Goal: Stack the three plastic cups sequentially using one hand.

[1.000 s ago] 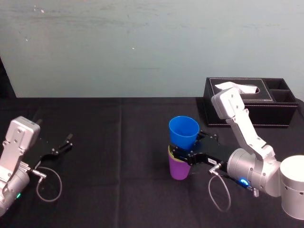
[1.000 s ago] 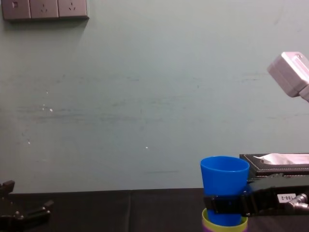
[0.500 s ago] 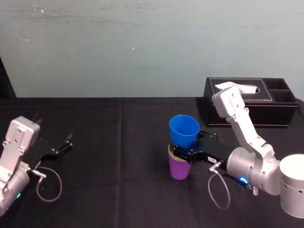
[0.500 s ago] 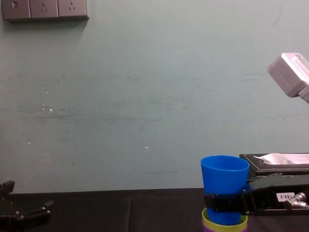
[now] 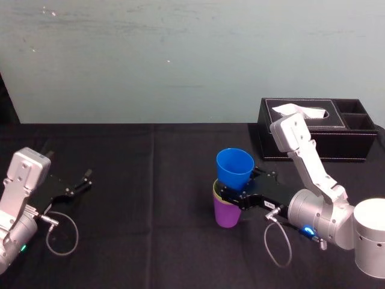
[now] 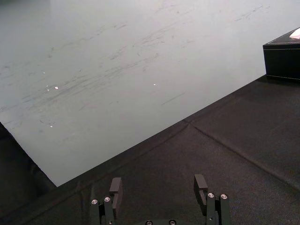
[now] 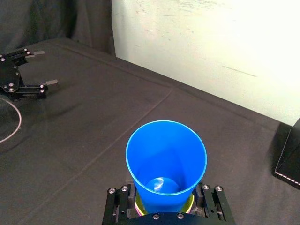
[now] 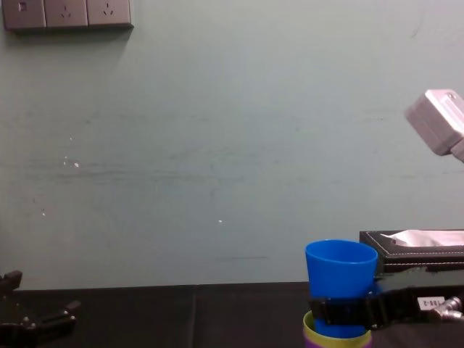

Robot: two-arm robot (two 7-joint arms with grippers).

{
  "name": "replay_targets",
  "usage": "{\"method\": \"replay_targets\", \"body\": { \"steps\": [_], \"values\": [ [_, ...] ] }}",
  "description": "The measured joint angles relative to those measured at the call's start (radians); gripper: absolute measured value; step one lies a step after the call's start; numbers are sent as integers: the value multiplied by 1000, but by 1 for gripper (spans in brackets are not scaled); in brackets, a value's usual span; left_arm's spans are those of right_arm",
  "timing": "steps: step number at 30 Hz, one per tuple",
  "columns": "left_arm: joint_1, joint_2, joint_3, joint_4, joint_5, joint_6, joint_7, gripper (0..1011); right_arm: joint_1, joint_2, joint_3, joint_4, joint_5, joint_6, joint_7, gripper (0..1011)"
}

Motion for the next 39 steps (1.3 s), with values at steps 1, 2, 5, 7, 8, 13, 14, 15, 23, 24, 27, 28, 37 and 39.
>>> {"method": "replay_targets", "body": {
  "steps": [1, 2, 5, 7, 8, 13, 14, 15, 23, 24, 27, 28, 37, 39],
  "values": [
    [0, 0, 0, 0, 0, 0, 0, 1000, 0, -1, 1, 3, 2, -2, 2, 696],
    [0, 0, 0, 0, 0, 0, 0, 1000, -1, -3, 2, 6, 6, -4, 4, 696],
    [0, 0, 0, 0, 0, 0, 0, 1000, -1, -4, 3, 10, 9, -6, 7, 696],
    [0, 0, 0, 0, 0, 0, 0, 1000, -1, -4, 3, 9, 9, -6, 6, 696],
    [0, 0, 0, 0, 0, 0, 0, 1000, -1, -4, 3, 9, 9, -6, 6, 696],
    [0, 0, 0, 0, 0, 0, 0, 1000, -1, -3, 2, 7, 8, -5, 6, 710],
    [0, 0, 0, 0, 0, 0, 0, 1000, -1, -3, 2, 6, 8, -5, 6, 750],
    [0, 0, 0, 0, 0, 0, 0, 1000, -1, -2, 2, 6, 7, -5, 6, 759],
    [0, 0, 0, 0, 0, 0, 0, 1000, -1, -2, 1, 4, 6, -4, 5, 965],
    [0, 0, 0, 0, 0, 0, 0, 1000, -1, -2, 1, 3, 6, -3, 5, 991],
    [0, 0, 0, 0, 0, 0, 0, 1000, -1, -1, 1, 3, 6, -3, 4, 1003],
    [0, 0, 0, 0, 0, 0, 0, 1000, -1, -1, 1, 3, 6, -3, 4, 1003],
    [0, 0, 0, 0, 0, 0, 0, 1000, -29, -2, 19, -22, 7, -41, -14, 1003],
    [0, 0, 0, 0, 0, 0, 0, 1000, -44, -4, 30, -33, 9, -64, -22, 1003]
  ]
}}
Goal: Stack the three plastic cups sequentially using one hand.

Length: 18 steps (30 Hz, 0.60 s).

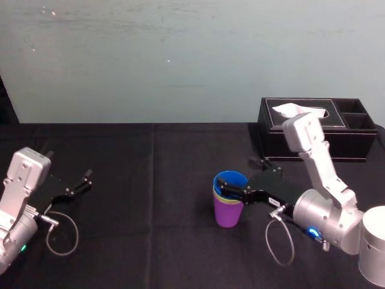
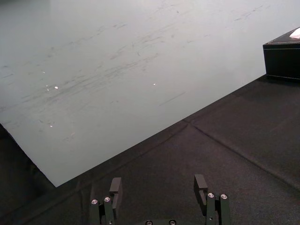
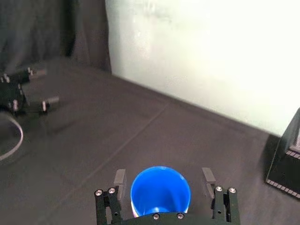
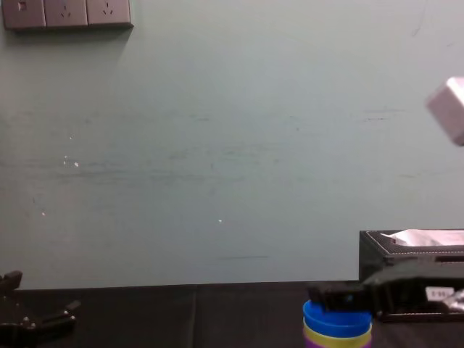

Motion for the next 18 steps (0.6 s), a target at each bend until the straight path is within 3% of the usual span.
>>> {"method": "replay_targets", "body": {
  "steps": [2, 8, 18],
  "values": [
    [0, 0, 0, 0, 0, 0, 0, 1000, -24, -3, 17, -19, 6, -36, -11, 1003],
    [0, 0, 0, 0, 0, 0, 0, 1000, -88, -19, 64, -70, 6, -79, -76, 1003],
    [0, 0, 0, 0, 0, 0, 0, 1000, -192, -97, 144, -90, -65, -156, -253, 1003]
  ]
}}
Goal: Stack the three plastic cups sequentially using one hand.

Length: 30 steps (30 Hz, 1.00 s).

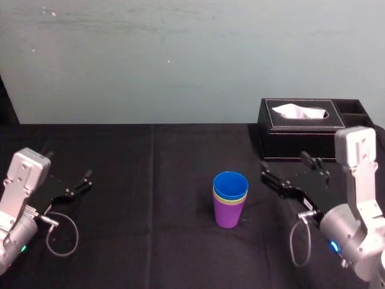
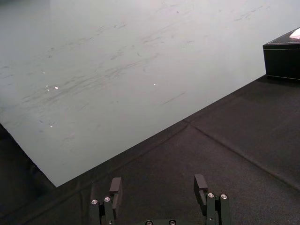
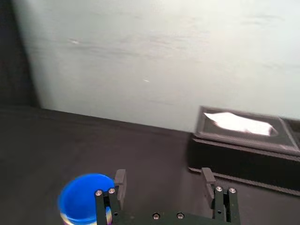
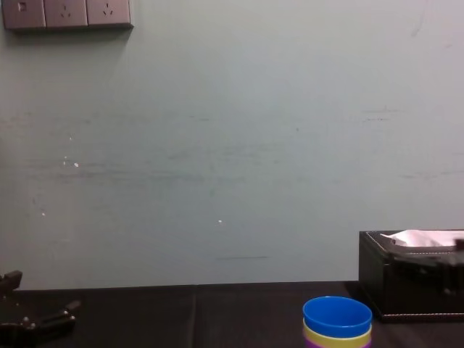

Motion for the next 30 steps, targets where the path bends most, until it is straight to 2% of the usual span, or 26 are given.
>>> {"method": "replay_targets", "body": {
  "steps": [8, 13, 18, 21, 30],
  "values": [
    [0, 0, 0, 0, 0, 0, 0, 1000, -36, -58, 22, 58, -50, -26, -82, 1003],
    [0, 0, 0, 0, 0, 0, 0, 1000, -47, -80, 25, 83, -74, -44, -99, 1003],
    [0, 0, 0, 0, 0, 0, 0, 1000, -48, -92, 29, 96, -86, -44, -99, 1003],
    [0, 0, 0, 0, 0, 0, 0, 1000, -48, -100, 41, 99, -75, -28, -90, 1003],
    [0, 0, 0, 0, 0, 0, 0, 1000, -48, -98, 36, 99, -77, -30, -90, 1003]
  ]
}}
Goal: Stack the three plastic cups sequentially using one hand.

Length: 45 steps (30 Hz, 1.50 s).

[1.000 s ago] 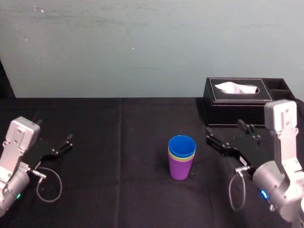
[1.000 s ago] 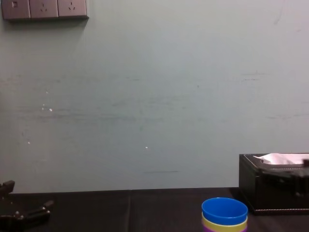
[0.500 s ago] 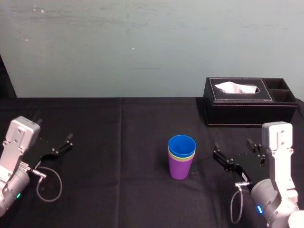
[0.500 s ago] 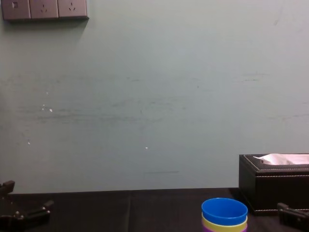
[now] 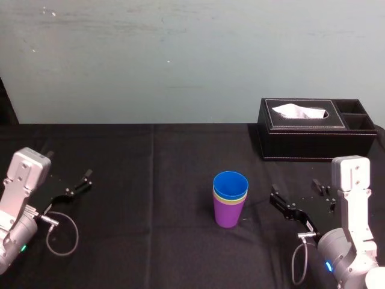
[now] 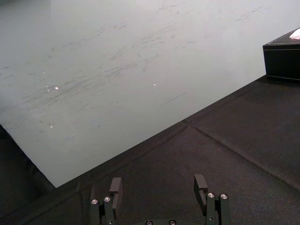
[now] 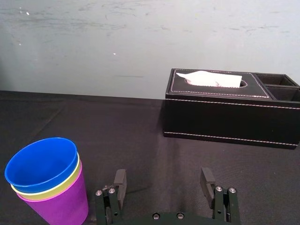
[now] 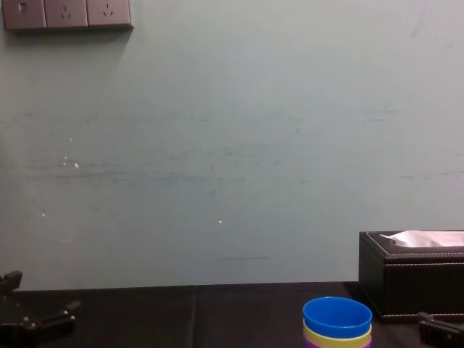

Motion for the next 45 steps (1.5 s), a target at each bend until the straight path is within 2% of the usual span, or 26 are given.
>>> {"method": "replay_targets", "body": {
  "steps": [45],
  "values": [
    [0, 0, 0, 0, 0, 0, 0, 1000, 1, 3, -4, -2, -4, -5, -3, 1003]
  ]
}}
